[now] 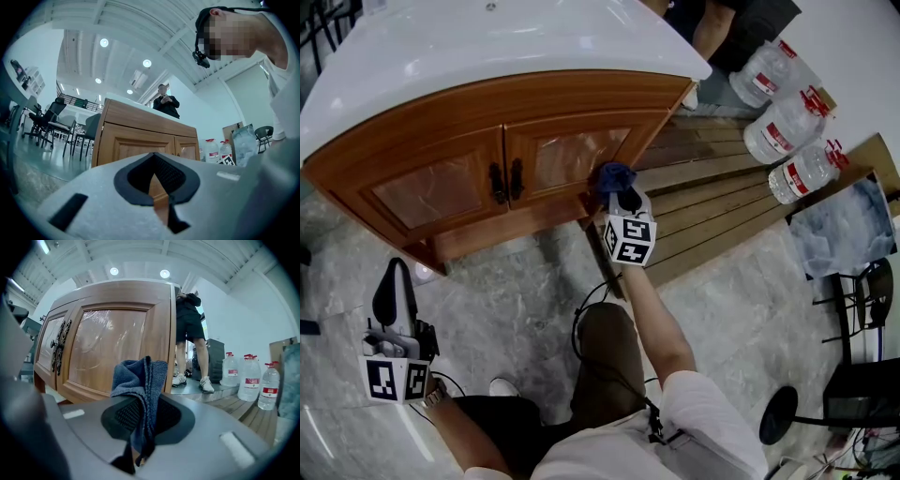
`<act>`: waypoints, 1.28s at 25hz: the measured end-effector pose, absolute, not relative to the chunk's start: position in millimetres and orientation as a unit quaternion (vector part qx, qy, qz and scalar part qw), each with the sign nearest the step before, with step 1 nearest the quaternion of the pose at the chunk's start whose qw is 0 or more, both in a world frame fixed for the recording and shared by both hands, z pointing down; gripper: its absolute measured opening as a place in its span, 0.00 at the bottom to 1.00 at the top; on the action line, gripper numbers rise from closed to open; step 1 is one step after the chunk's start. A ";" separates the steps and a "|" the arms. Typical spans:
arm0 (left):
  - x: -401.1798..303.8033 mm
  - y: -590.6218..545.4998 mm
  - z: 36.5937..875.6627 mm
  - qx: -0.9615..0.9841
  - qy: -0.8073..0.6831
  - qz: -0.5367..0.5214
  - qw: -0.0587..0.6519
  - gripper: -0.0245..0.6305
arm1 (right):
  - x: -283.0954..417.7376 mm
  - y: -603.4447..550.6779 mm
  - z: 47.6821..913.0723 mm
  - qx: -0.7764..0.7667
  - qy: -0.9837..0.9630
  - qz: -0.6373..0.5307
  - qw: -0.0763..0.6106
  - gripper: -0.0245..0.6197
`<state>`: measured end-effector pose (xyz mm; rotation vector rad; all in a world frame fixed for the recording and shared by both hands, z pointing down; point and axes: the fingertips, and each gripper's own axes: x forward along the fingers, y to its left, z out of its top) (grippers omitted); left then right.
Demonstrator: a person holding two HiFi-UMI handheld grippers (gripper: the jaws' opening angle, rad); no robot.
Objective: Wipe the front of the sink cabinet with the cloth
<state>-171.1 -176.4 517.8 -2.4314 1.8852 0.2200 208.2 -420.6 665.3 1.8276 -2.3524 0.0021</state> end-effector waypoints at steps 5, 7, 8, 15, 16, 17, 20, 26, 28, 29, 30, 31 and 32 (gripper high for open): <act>-168.6 -176.9 518.0 -0.790 0.608 0.070 0.028 0.03 | 227.8 -424.8 665.5 0.629 -0.774 0.008 0.079 0.14; -168.2 -176.6 518.7 -0.790 0.608 0.069 0.028 0.03 | 234.0 -426.7 664.7 0.633 -0.770 0.009 0.079 0.14; -168.1 -176.3 518.6 -0.790 0.609 0.068 0.028 0.03 | 235.8 -427.4 664.1 0.633 -0.770 0.009 0.079 0.14; -167.1 -175.9 518.6 -0.791 0.608 0.066 0.028 0.03 | 237.4 -428.4 663.0 0.633 -0.770 0.007 0.082 0.14; -167.2 -175.6 518.9 -0.791 0.608 0.065 0.028 0.03 | 237.3 -428.2 662.9 0.632 -0.770 0.007 0.084 0.14; -167.3 -175.2 519.3 -0.791 0.608 0.065 0.028 0.03 | 237.1 -427.9 663.1 0.632 -0.771 0.006 0.085 0.14; -165.0 -172.9 520.5 -0.791 0.607 0.062 0.029 0.03 | 237.7 -425.0 663.0 0.628 -0.773 0.003 0.087 0.14; -156.7 -179.9 531.8 -0.809 0.587 0.040 0.018 0.03 | 240.5 -402.9 646.3 0.619 -0.782 -0.009 0.081 0.14; -160.4 -183.4 541.2 -0.815 0.579 0.023 0.007 0.03 | 232.8 -392.8 632.0 0.612 -0.787 -0.018 0.081 0.14; -163.5 -184.7 544.5 -0.816 0.578 0.017 -0.002 0.03 | 228.7 -386.6 623.3 0.608 -0.789 -0.021 0.083 0.14; -166.6 -185.3 545.7 -0.815 0.579 0.017 -0.012 0.03 | 225.1 -379.6 613.5 0.603 -0.792 -0.022 0.086 0.14; -168.8 -185.0 544.9 -0.813 0.581 0.019 -0.025 0.03 | 222.2 -372.1 603.0 0.598 -0.796 -0.023 0.092 0.14; -169.6 -183.7 542.3 -0.811 0.583 0.020 -0.037 0.03 | 219.9 -364.4 591.7 0.592 -0.800 -0.022 0.098 0.14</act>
